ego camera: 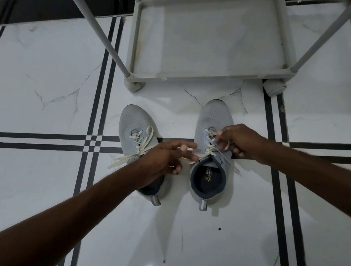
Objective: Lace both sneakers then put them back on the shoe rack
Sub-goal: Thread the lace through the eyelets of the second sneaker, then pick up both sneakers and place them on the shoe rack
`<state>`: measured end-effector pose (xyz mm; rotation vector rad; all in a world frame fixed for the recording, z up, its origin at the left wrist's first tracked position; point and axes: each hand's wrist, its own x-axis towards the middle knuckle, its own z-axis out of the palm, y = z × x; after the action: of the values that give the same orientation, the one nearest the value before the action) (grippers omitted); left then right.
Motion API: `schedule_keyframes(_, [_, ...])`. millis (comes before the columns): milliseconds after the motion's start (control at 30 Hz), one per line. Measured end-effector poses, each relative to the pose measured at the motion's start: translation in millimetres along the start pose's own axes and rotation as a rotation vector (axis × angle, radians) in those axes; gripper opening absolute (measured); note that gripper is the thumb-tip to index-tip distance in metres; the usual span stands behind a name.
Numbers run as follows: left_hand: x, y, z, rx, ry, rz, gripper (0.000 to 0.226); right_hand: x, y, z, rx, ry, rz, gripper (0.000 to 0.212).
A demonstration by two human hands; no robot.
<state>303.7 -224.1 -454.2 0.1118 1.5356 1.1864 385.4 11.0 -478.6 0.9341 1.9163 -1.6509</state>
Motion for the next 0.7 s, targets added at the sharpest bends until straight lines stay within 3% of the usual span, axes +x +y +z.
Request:
schedule_keyframes(67, [-9.2,10.2,-12.3,0.193,0.138,0.077,0.025,-11.4,6.9,0.9,-0.25,0.218,-0.205,0.03])
schedule_keyframes(167, [-19.9,22.5,-39.9,0.684,0.393,0.239,0.035,-27.3,19.4,10.5,-0.45,0.451,-0.329,0.071])
schedule_keyframes(233, [-28.0,19.0,-63.8,0.892,0.5,0.22,0.063,-32.2,27.1,19.7,-0.385,0.412,-0.221,0.099])
schedule_keyframes(333, [-44.3,-1.1,-88.7,0.92,0.493,-0.068,0.107,-30.4,38.1,33.4,-0.198,0.243,-0.076,0.109])
schedule_keyframes(400, [-51.0,-22.0,-86.8,0.697,0.418,-0.182,0.103,-26.4,40.6,39.1,-0.208,0.226,-0.072,0.11])
schedule_keyframes(467, [-49.6,-42.9,-76.6,0.577,0.47,-0.151,0.088,-21.9,33.1,41.7,-0.259,0.232,-0.087,0.097])
schedule_keyframes(567, [-43.7,-58.2,-59.5,0.628,0.657,-0.023,0.079,-16.7,17.7,49.5,-0.307,0.19,-0.132,0.088])
schedule_keyframes(700, [-40.6,-72.9,-51.5,0.636,0.666,0.003,0.083,-20.2,7.5,62.6,-0.258,0.159,-0.17,0.062])
